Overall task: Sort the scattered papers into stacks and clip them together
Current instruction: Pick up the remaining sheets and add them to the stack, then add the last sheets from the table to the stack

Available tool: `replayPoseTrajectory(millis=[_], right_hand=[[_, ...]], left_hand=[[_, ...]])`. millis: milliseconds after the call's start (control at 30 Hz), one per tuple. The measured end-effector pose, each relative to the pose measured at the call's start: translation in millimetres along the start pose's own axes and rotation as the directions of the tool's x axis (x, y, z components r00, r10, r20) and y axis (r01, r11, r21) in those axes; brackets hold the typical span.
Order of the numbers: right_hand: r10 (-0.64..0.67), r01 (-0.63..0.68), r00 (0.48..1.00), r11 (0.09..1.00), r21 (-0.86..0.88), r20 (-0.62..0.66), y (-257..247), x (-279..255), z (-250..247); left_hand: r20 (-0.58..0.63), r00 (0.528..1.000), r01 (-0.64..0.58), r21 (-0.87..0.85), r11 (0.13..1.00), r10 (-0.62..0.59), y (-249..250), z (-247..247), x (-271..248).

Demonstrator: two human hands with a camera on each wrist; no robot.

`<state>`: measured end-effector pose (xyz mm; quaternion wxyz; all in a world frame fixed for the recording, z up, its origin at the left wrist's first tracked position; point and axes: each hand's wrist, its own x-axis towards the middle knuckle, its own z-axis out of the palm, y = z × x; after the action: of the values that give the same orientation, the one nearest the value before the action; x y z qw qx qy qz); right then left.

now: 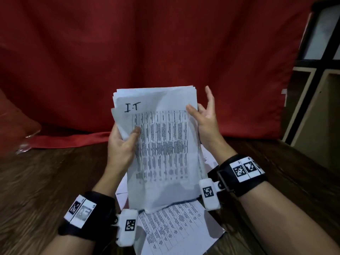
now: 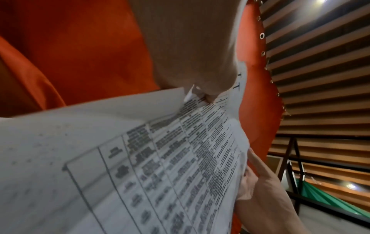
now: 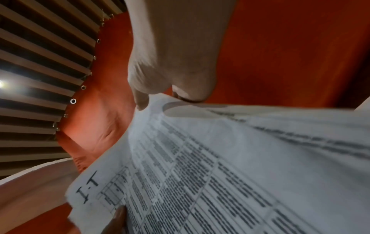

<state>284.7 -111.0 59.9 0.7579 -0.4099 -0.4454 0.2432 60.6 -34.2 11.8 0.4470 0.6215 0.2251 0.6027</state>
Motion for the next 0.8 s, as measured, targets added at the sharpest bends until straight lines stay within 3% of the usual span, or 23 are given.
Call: replayPoseTrajectory(millis=[133, 333, 633, 800], right_hand=[[0.166, -0.158, 0.979, 0.984, -0.079, 0.115, 1, -2, -7], [0.179, -0.173, 0.982, 0.981, -0.091, 0.061, 20, -16, -9], [0.191, -0.188, 0.980, 0.980, -0.060, 0.051, 24, -17, -2], [0.291, -0.279, 0.957, 0.915, -0.290, -0.004, 36, -19, -7]], left_hand=[[-0.078, 0.995, -0.063, -0.052, 0.997, 0.058, 7, 1, 15], [0.115, 0.992, 0.067, -0.143, 0.987, -0.051, -9, -9, 17], [0.166, 0.977, 0.152, -0.089, 0.984, -0.136, -15, -11, 21], [0.321, 0.918, 0.256, -0.038, 0.966, -0.231, -23, -15, 13]])
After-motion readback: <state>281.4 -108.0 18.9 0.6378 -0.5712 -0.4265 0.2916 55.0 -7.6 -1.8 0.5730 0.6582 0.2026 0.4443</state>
